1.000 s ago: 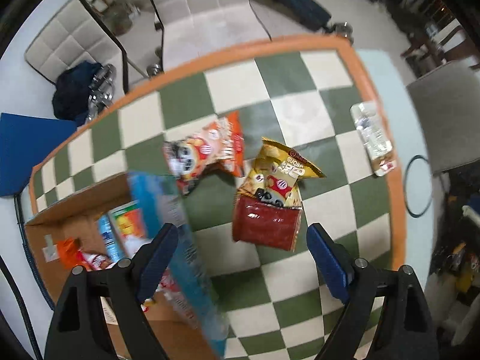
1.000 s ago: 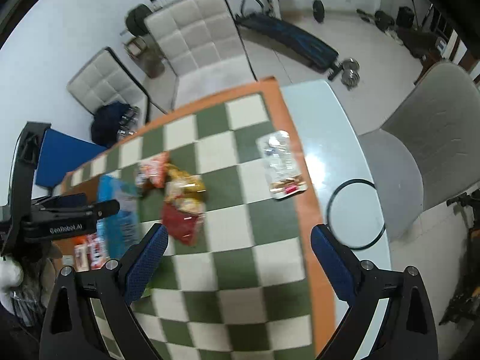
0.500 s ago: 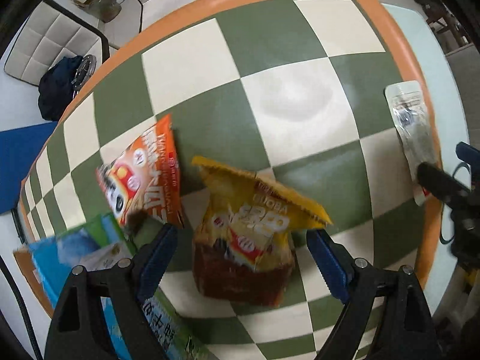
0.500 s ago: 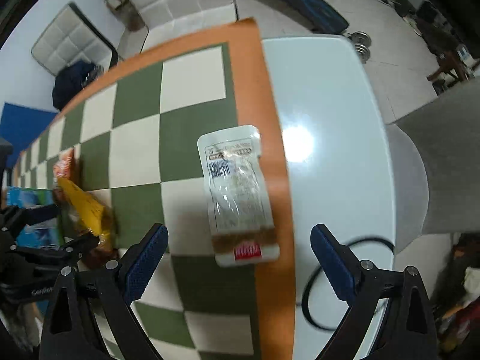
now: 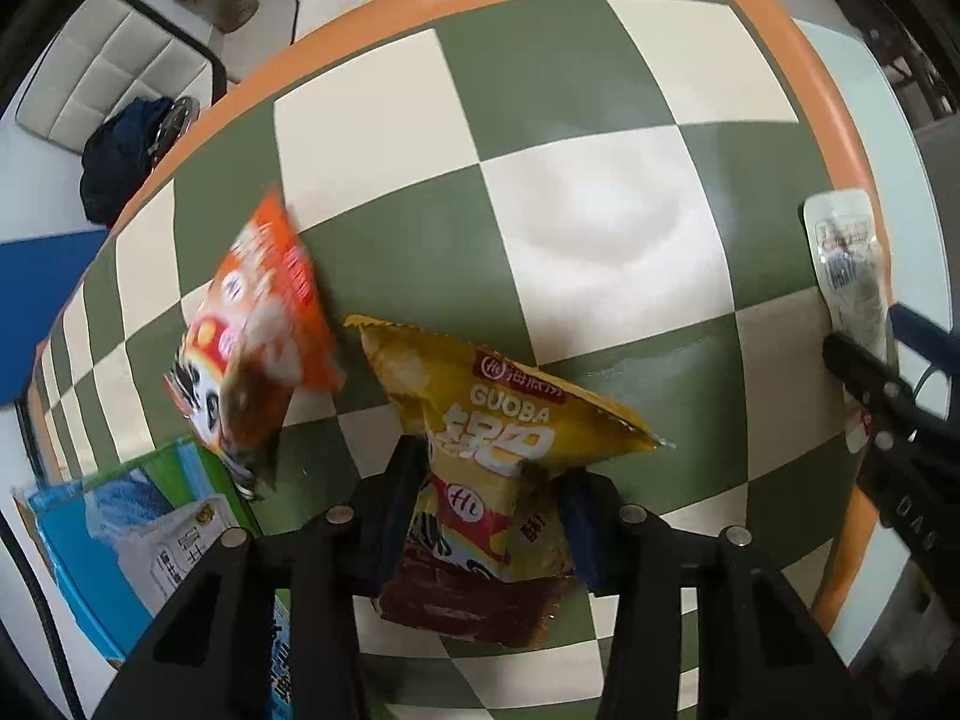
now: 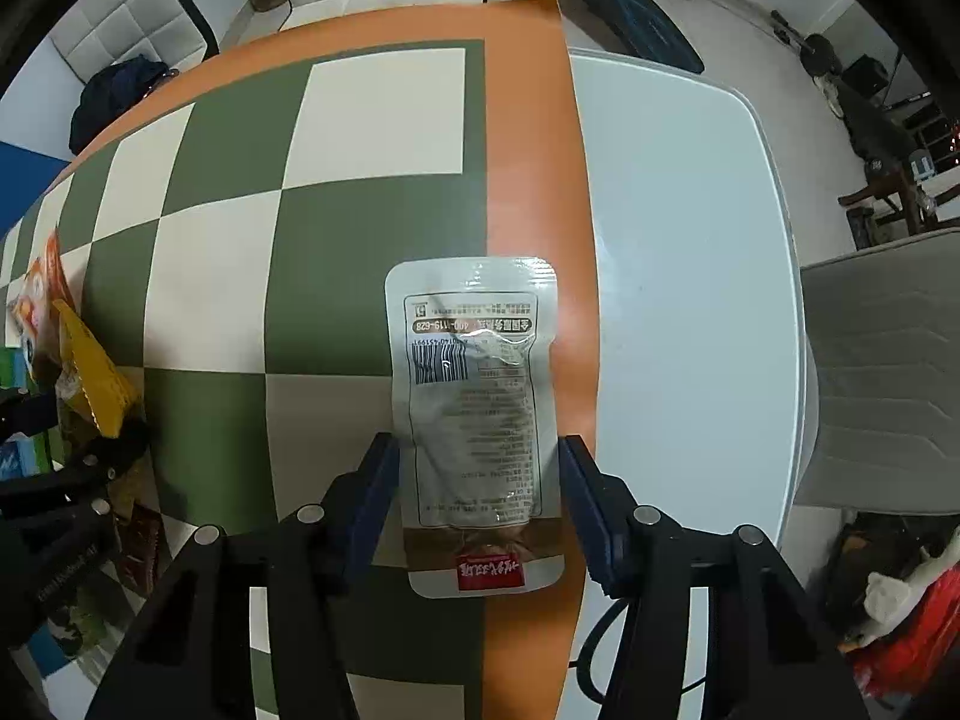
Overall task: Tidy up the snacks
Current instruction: 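Grasp the yellow GUOBA bag with the left gripper while the right grasps the clear sauce packet, then carry the GUOBA bag and clear packet over the cardboard box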
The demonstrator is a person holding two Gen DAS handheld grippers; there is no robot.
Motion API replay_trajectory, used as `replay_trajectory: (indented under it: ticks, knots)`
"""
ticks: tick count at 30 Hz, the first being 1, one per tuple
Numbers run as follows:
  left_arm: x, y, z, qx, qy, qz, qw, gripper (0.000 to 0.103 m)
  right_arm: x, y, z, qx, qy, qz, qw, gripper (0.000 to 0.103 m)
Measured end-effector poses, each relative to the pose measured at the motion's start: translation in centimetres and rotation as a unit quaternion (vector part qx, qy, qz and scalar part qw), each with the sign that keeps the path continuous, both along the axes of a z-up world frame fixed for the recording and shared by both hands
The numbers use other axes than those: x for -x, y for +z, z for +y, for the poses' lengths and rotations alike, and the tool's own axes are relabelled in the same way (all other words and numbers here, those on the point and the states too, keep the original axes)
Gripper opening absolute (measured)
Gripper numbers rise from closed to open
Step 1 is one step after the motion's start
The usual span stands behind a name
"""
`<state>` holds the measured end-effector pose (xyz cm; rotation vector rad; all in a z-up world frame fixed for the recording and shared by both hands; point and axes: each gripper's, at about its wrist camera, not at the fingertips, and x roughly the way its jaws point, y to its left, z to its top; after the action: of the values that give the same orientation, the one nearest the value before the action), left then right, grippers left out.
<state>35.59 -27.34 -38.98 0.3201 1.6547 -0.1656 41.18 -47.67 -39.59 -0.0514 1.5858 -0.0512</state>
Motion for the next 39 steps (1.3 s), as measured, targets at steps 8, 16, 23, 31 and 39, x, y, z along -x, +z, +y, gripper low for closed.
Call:
replay_trajectory:
  ticks: [8,16,23,31,39]
  knots:
    - [0.2,1.7,0.0,0.016,0.013,-0.008,0.9998,0.033,1.1,1.2,-0.1,-0.015,-0.003,-0.019,1.0,0.054]
    - [0.8,5.2,0.9,0.052,0.033,-0.024,0.9978,0.033,1.9,4.4,-1.3,-0.05,-0.014,-0.04,0.998,0.054]
    - [2.7,10.0,3.8,0.086,0.06,-0.049,0.9932,0.033,3.6,9.3,0.1,-0.09,-0.011,-0.072,0.993,0.053]
    - [5.5,15.5,11.3,0.108,0.1,-0.083,0.9857,0.033,6.1,17.0,6.6,-0.149,0.008,-0.109,0.983,0.054]
    - [9.0,18.8,23.2,0.1,0.148,-0.088,0.98,0.033,9.9,21.4,16.5,-0.2,0.039,-0.115,0.972,0.053]
